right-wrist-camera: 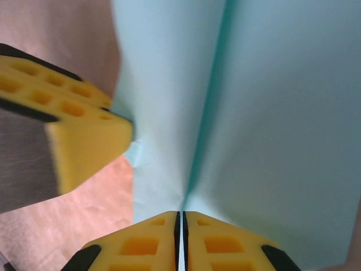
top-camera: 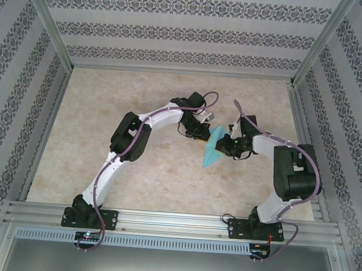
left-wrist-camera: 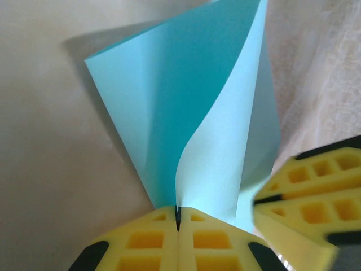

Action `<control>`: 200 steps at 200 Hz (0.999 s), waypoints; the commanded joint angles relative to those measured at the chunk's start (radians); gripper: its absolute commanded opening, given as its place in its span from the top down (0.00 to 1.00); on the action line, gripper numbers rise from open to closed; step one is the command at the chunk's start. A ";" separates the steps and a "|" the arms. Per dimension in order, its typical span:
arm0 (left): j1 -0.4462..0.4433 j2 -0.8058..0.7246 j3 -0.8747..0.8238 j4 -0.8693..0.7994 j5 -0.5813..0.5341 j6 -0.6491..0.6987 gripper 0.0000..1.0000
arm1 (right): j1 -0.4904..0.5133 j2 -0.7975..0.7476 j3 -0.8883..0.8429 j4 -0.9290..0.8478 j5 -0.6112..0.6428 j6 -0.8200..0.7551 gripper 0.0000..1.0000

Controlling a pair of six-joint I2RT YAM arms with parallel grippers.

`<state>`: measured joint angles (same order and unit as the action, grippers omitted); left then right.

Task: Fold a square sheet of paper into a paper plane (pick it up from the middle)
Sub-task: Fourth fold the wing at the center of the table.

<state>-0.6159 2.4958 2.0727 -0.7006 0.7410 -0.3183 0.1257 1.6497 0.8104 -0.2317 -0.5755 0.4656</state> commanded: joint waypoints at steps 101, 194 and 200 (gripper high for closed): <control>-0.024 0.012 0.058 -0.053 0.032 0.037 0.91 | -0.003 0.053 0.151 0.023 -0.010 0.059 0.85; -0.027 0.015 0.087 -0.063 0.043 0.034 0.88 | -0.003 0.178 0.202 -0.023 0.103 0.050 0.86; -0.027 0.014 0.090 -0.065 0.044 0.035 0.88 | -0.004 0.183 0.202 -0.023 0.103 0.049 0.86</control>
<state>-0.6342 2.4962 2.1220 -0.7219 0.7601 -0.3016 0.1143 1.8099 0.9859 -0.2218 -0.5220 0.5201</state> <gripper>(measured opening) 0.113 0.139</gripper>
